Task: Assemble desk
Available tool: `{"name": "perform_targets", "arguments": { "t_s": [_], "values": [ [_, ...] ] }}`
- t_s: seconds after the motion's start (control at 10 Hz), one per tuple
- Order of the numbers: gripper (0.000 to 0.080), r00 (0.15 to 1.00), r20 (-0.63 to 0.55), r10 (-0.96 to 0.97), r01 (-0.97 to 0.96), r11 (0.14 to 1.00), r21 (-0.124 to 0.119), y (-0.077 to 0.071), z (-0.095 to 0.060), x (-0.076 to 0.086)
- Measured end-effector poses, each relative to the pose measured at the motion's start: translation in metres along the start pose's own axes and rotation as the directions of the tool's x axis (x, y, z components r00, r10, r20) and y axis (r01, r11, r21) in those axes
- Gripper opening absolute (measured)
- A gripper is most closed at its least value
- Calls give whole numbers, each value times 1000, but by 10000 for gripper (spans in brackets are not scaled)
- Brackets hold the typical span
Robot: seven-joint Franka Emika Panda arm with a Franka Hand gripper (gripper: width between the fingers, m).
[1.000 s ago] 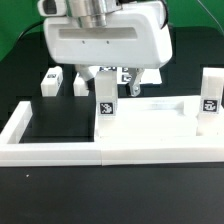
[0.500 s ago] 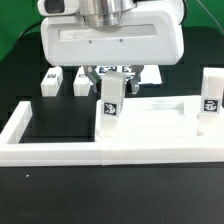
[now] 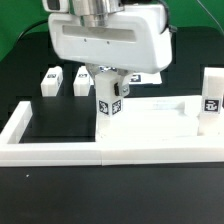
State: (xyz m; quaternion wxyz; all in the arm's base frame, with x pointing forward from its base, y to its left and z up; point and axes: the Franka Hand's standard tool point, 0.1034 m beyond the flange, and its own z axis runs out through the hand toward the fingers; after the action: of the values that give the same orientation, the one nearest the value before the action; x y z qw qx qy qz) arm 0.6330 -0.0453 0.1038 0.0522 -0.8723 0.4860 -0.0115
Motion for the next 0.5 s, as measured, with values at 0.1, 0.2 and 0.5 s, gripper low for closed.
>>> {"name": "perform_targets", "arguments": {
  "t_s": [0.1, 0.2, 0.5],
  "values": [
    [300, 984, 35, 177, -177, 984, -3, 0, 0, -1],
    [293, 932, 63, 358, -358, 934, -6, -2, 0, -4],
    [293, 877, 79, 475, -476, 879, -1, -2, 1, -4]
  ]
}}
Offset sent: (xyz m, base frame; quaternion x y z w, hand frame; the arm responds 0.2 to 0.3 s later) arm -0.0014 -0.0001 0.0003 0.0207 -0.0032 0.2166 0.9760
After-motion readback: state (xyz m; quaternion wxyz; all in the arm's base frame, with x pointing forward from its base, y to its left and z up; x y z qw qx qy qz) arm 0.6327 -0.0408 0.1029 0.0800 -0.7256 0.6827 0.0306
